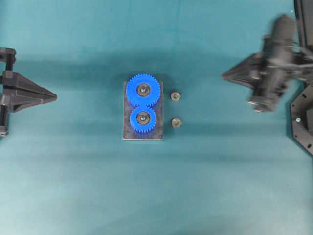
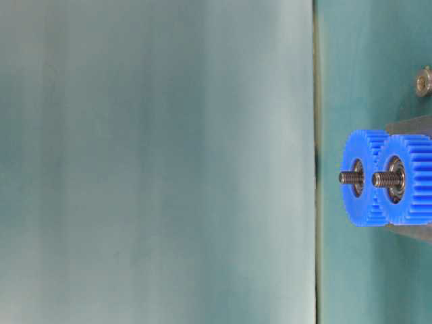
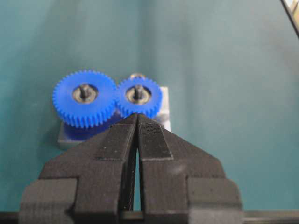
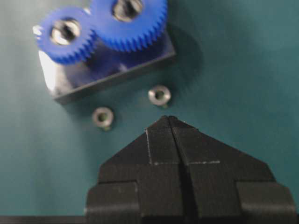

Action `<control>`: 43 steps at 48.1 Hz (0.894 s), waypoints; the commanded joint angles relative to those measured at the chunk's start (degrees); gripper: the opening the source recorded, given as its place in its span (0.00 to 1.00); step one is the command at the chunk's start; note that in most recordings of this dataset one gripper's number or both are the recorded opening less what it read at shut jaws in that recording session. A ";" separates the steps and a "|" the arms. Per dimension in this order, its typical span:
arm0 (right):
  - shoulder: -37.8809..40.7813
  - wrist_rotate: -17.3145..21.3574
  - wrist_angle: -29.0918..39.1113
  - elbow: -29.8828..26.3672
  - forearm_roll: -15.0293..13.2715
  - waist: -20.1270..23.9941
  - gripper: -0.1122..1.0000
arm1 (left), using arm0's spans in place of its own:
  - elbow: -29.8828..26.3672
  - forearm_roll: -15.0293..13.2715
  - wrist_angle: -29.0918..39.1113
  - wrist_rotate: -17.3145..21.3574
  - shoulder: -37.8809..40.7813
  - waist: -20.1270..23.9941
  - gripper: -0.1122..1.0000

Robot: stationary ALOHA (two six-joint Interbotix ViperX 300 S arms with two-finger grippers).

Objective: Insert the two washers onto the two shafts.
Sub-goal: 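Move the right gripper toward the upper silver washer beside the plate, then lower the right gripper and pinch the upper silver washer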

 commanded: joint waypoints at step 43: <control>35.07 -8.26 8.26 -21.45 -3.96 3.25 0.52 | -0.79 0.18 0.79 -0.53 0.09 -0.09 0.11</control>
